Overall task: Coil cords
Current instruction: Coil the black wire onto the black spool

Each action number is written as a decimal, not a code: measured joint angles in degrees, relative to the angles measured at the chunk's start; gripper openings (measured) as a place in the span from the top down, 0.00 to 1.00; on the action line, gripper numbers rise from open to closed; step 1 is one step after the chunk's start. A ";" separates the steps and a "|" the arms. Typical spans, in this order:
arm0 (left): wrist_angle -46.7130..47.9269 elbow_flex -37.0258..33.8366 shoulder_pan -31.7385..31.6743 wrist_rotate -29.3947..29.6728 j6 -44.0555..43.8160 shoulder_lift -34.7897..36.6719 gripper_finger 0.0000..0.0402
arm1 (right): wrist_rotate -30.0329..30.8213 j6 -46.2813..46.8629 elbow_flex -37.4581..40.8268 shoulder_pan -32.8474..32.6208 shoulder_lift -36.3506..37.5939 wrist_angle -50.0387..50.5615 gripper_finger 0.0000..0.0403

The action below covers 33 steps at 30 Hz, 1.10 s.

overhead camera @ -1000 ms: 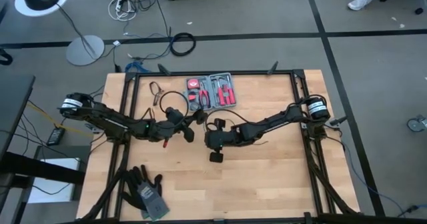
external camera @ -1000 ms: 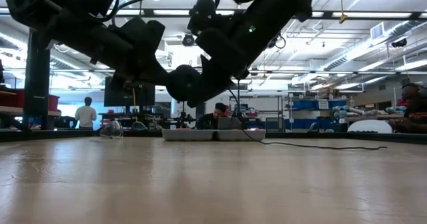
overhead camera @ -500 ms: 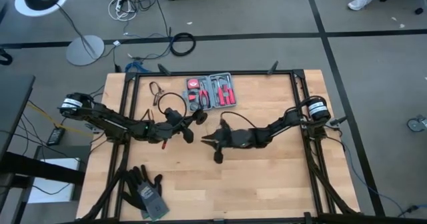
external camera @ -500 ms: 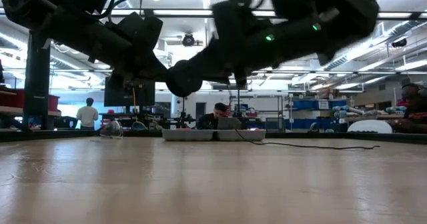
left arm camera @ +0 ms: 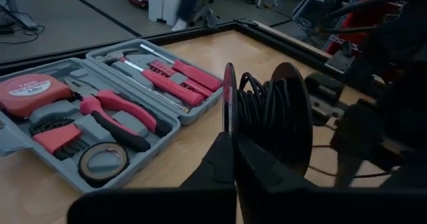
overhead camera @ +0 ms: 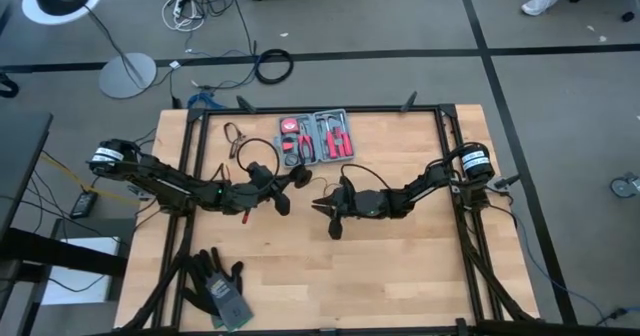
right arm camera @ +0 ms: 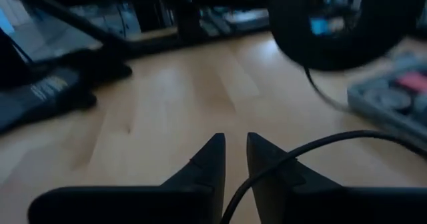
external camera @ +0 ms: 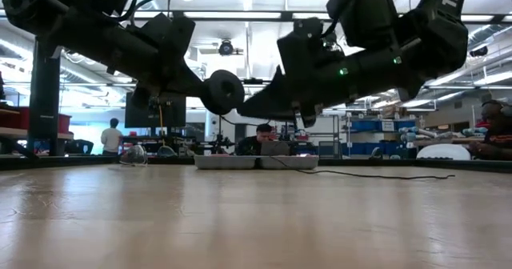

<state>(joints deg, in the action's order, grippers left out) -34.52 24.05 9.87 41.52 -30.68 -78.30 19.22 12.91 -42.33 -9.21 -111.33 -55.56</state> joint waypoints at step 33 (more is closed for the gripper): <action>-4.18 -0.02 0.00 -5.00 1.99 -0.01 1.00 | 10.25 21.44 0.02 -0.75 29.94 80.13 0.62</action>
<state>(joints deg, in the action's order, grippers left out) -38.70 24.03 9.87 36.52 -28.69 -78.31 29.48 34.35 -42.30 -9.96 -81.38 24.58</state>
